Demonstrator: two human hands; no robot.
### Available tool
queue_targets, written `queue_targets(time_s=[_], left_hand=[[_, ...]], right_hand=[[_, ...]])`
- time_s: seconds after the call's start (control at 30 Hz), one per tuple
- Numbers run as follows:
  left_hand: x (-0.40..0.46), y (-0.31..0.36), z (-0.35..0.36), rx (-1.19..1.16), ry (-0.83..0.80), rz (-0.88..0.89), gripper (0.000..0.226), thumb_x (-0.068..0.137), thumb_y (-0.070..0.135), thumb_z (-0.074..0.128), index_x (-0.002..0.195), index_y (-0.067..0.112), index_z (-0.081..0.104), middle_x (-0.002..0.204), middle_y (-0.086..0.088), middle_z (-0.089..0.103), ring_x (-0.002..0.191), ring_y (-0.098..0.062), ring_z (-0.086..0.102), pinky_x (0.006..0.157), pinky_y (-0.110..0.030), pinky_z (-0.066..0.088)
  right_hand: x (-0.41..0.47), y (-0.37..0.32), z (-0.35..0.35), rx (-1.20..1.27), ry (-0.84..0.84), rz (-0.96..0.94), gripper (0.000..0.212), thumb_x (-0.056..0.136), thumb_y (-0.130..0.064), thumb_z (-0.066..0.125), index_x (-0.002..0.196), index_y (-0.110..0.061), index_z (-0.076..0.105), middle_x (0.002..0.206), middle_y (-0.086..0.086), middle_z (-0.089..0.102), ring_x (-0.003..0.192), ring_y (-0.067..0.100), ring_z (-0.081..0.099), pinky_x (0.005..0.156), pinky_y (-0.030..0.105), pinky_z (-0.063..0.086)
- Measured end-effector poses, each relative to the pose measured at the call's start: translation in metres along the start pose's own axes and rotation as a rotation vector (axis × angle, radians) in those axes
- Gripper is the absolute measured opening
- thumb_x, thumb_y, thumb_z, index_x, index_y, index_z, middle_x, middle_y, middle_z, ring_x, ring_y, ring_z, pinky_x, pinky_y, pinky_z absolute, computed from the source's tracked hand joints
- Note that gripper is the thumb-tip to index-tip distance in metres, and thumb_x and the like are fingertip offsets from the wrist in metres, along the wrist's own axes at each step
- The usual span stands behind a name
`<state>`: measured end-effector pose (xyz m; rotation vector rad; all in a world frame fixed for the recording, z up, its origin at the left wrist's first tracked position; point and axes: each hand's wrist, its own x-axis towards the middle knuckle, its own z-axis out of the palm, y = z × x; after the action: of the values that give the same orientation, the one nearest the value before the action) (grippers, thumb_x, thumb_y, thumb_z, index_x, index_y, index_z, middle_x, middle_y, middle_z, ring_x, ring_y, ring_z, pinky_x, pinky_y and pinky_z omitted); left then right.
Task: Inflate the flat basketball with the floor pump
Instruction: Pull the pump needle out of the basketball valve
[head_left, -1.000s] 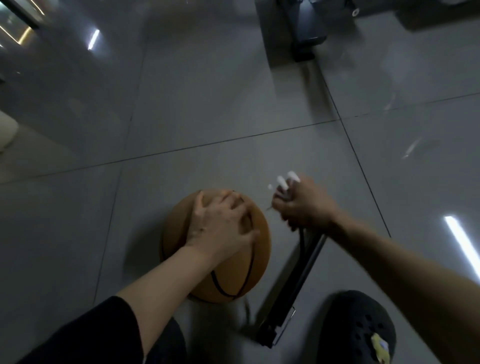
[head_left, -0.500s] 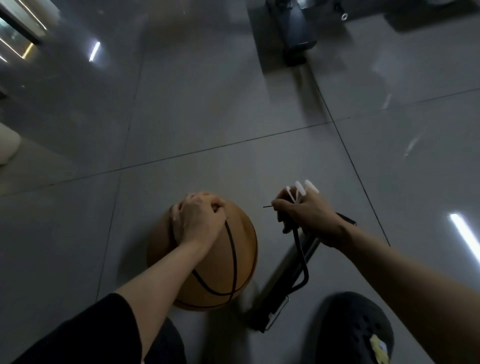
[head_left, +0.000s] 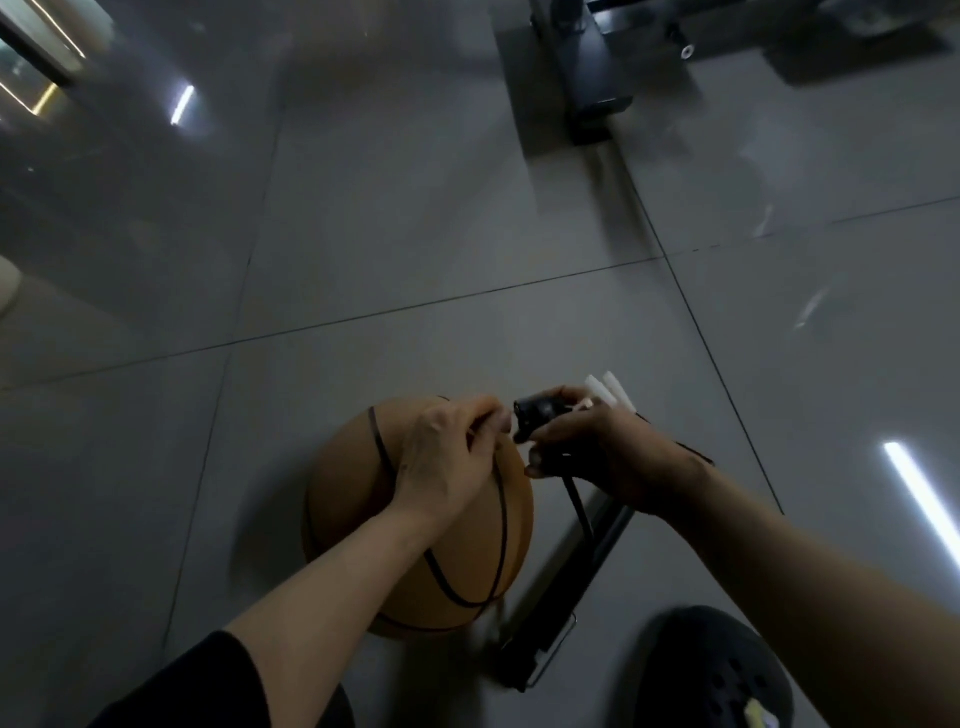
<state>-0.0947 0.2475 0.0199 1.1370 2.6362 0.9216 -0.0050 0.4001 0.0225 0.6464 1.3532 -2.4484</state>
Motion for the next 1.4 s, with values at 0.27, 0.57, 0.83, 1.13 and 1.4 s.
queue_targets(time_s=[0.27, 0.57, 0.83, 1.13, 1.4], left_hand=[[0.004, -0.006, -0.006, -0.047, 0.085, -0.166, 0.018, 0.092, 0.020, 0.055, 0.076, 0.020, 0.065, 0.066, 0.004, 0.065, 0.064, -0.009, 0.062, 0.061, -0.031, 0.053], [0.014, 0.003, -0.002, -0.087, -0.118, -0.171, 0.027, 0.097, 0.036, 0.041, 0.103, 0.019, 0.062, 0.085, 0.001, 0.065, 0.077, -0.014, 0.061, 0.070, -0.037, 0.052], [0.018, 0.007, -0.008, -0.273, -0.227, -0.215, 0.050, 0.082, 0.058, 0.046, 0.086, 0.012, 0.065, 0.068, -0.003, 0.066, 0.058, -0.015, 0.060, 0.058, -0.030, 0.047], [0.020, 0.006, -0.002, -0.262, -0.479, -0.168, 0.034, 0.091, 0.038, 0.054, 0.062, 0.020, 0.052, 0.049, 0.008, 0.043, 0.043, -0.007, 0.038, 0.051, -0.027, 0.031], [0.013, 0.010, -0.010, -0.229, -0.622, -0.046, 0.042, 0.088, 0.048, 0.053, 0.068, 0.011, 0.057, 0.054, 0.002, 0.048, 0.045, -0.008, 0.041, 0.047, -0.025, 0.033]], right_hand=[[0.010, 0.020, 0.011, -0.320, 0.255, -0.094, 0.020, 0.091, -0.017, 0.061, 0.103, -0.002, 0.064, 0.095, 0.017, 0.069, 0.077, 0.026, 0.069, 0.074, 0.035, 0.059], [0.012, 0.027, 0.016, -0.740, 0.259, -0.355, 0.022, 0.098, -0.018, 0.049, 0.101, -0.006, 0.066, 0.089, 0.010, 0.071, 0.078, 0.023, 0.071, 0.074, 0.045, 0.058], [0.013, 0.031, 0.004, -1.183, 0.240, -0.708, 0.025, 0.089, -0.003, 0.052, 0.114, 0.000, 0.050, 0.086, 0.012, 0.063, 0.063, 0.023, 0.062, 0.052, 0.039, 0.055], [-0.006, 0.022, -0.011, -1.203, 0.088, -0.682, 0.036, 0.083, -0.009, 0.064, 0.117, -0.002, 0.056, 0.094, 0.011, 0.065, 0.079, 0.024, 0.066, 0.066, 0.038, 0.057], [-0.011, -0.003, -0.018, -1.284, 0.090, -0.593, 0.020, 0.089, -0.004, 0.052, 0.099, -0.009, 0.068, 0.096, 0.008, 0.071, 0.081, 0.022, 0.068, 0.071, 0.035, 0.056]])
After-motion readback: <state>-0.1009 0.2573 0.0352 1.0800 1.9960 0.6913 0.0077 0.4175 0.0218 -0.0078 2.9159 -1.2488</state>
